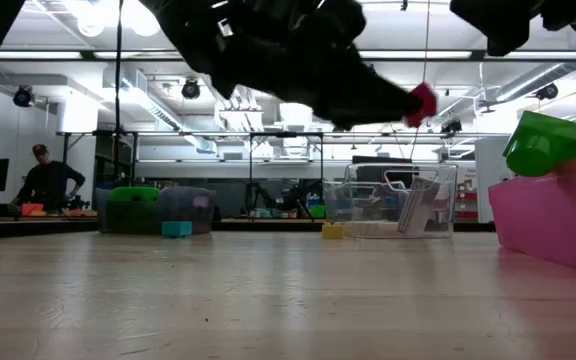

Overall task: Pick & Place Toys
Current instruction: Put the red game piece into the pink bin, then put the light yellow game piece into the pink bin

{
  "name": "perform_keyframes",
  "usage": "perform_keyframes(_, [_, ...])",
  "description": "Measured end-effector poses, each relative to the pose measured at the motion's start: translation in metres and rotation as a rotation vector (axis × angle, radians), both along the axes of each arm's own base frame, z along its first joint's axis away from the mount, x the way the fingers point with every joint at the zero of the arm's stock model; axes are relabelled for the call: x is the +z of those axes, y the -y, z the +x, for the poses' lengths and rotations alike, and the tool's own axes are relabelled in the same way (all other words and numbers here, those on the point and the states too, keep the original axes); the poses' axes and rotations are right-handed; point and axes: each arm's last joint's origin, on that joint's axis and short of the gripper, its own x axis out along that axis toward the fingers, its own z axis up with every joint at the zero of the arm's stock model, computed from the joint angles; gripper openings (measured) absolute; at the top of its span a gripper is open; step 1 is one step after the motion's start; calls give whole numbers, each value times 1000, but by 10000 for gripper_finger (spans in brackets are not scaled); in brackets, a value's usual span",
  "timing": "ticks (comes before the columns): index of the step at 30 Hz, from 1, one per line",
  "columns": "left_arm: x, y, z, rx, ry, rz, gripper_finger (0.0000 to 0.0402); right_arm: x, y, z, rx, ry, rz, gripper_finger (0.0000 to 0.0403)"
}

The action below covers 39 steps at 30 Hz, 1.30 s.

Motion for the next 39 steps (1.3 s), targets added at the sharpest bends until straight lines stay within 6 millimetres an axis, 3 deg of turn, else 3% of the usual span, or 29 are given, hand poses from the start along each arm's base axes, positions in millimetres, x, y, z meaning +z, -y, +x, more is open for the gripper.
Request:
perform_keyframes(12, [-11,6,59,-45,52,-38,129,2,2,-4,2,19,-29,352])
perform_keyframes(21, [-14,10,81,-72,55,-47,130,1,1,-2,2,19,-28,352])
perform_keyframes(23, [-12,12,82,-74,80,-46,156,2,1,-2,2,20,-28,352])
perform_keyframes(27, [-13,14,82,-76,81,-46,254,2,1,-2,2,20,-28,352])
perform_keyframes(30, [-14,15,81,-76,78,-45,306,1,1,-2,2,19,-29,352])
perform_keyframes(33, [-15,17,81,-80,74,-45,329,1,0,-1,2,14,-32,352])
perform_keyframes(39, [-16,18,80,-81,49,-44,335,0,0,-1,3,11,-30,352])
